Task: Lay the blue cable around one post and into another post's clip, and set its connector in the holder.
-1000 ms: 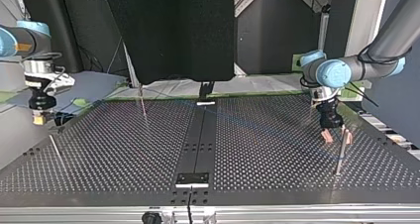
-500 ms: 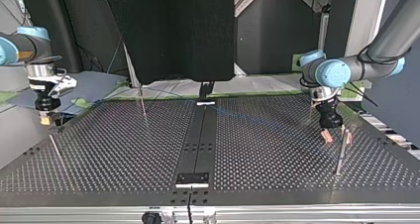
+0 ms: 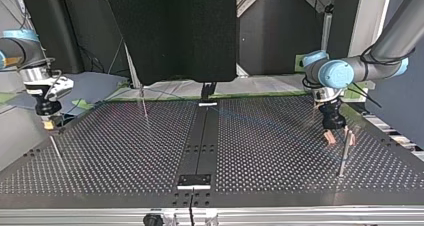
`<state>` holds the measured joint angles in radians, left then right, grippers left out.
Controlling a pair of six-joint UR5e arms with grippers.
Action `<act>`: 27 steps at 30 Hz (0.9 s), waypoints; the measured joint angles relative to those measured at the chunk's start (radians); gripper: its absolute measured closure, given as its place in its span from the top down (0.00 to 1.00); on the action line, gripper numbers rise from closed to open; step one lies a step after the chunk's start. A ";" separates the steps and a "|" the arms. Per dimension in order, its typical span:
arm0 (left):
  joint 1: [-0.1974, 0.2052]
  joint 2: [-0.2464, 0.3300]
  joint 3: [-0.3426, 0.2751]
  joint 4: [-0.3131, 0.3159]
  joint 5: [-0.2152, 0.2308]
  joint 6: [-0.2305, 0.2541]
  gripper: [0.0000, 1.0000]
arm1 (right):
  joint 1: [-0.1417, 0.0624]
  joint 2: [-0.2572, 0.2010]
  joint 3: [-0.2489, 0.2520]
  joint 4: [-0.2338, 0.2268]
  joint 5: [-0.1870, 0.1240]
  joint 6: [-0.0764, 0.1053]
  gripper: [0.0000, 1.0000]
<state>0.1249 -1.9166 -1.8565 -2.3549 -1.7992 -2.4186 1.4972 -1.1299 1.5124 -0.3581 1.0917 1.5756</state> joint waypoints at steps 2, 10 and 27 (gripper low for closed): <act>0.000 0.000 0.000 0.000 0.000 0.000 0.98 | -0.002 0.002 -0.007 0.019 -0.004 -0.007 0.00; 0.000 0.000 0.000 -0.001 0.000 0.009 0.98 | -0.004 0.026 -0.047 0.093 0.026 -0.070 0.00; 0.000 0.000 0.000 0.000 -0.001 0.015 0.98 | 0.001 0.034 -0.052 0.116 0.058 -0.193 0.00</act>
<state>0.1246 -1.9166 -1.8566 -2.3549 -1.8000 -2.4036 1.4977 -1.0959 1.4602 -0.2425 1.1496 1.3826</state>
